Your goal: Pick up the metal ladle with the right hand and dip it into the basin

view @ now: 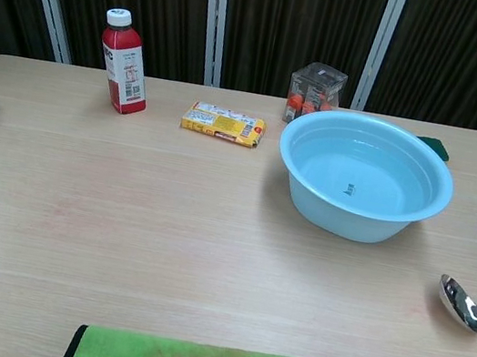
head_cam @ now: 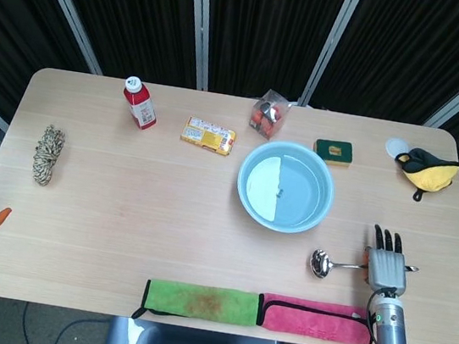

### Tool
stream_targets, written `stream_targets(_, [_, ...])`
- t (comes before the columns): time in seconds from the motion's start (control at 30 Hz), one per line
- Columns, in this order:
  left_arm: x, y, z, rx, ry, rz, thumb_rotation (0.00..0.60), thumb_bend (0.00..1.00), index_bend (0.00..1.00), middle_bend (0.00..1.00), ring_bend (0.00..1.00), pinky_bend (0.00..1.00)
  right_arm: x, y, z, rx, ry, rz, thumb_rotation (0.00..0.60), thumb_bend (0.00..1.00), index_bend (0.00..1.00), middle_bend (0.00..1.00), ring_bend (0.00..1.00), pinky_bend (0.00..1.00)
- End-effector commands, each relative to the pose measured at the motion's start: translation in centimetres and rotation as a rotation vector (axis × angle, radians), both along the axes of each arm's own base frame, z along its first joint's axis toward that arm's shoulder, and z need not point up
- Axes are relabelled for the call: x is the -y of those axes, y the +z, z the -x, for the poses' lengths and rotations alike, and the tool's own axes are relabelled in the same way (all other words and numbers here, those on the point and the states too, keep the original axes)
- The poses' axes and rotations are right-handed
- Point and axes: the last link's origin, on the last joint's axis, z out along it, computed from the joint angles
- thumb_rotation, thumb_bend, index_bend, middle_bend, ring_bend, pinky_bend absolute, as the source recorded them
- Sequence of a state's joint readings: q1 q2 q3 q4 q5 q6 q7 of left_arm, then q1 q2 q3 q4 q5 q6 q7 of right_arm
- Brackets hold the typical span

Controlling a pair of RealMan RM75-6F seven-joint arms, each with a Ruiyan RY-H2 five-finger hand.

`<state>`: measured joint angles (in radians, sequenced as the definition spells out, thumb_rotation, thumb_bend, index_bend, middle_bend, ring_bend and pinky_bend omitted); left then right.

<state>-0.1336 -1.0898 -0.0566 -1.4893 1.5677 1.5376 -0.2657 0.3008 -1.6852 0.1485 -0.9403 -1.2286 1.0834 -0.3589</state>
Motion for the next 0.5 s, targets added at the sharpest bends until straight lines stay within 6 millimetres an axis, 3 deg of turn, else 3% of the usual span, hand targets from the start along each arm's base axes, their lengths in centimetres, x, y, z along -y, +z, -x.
stream_targets(0.03, [0.0, 0.1, 0.0, 0.003, -0.003, 0.000, 0.292, 0.27, 0.03, 0.00, 0.00, 0.00, -0.4, 2.0, -0.4, -0.103, -0.048, -0.004, 0.600, 0.50, 0.78, 0.02, 0.00, 0.00])
stream_targets(0.27, [0.2, 0.1, -0.1, 0.011, -0.011, 0.002, 0.290, 0.27, 0.03, 0.00, 0.00, 0.00, -1.3, 3.9, -1.1, -0.125, -0.092, -0.029, 0.600, 0.51, 0.78, 0.03, 0.00, 0.00])
stream_targets(0.5, [0.3, 0.0, -0.3, 0.013, -0.020, 0.007, 0.294, 0.27, 0.03, 0.00, 0.00, 0.00, -2.1, 5.6, -1.5, -0.037, -0.105, -0.031, 0.600, 0.53, 0.80, 0.04, 0.00, 0.00])
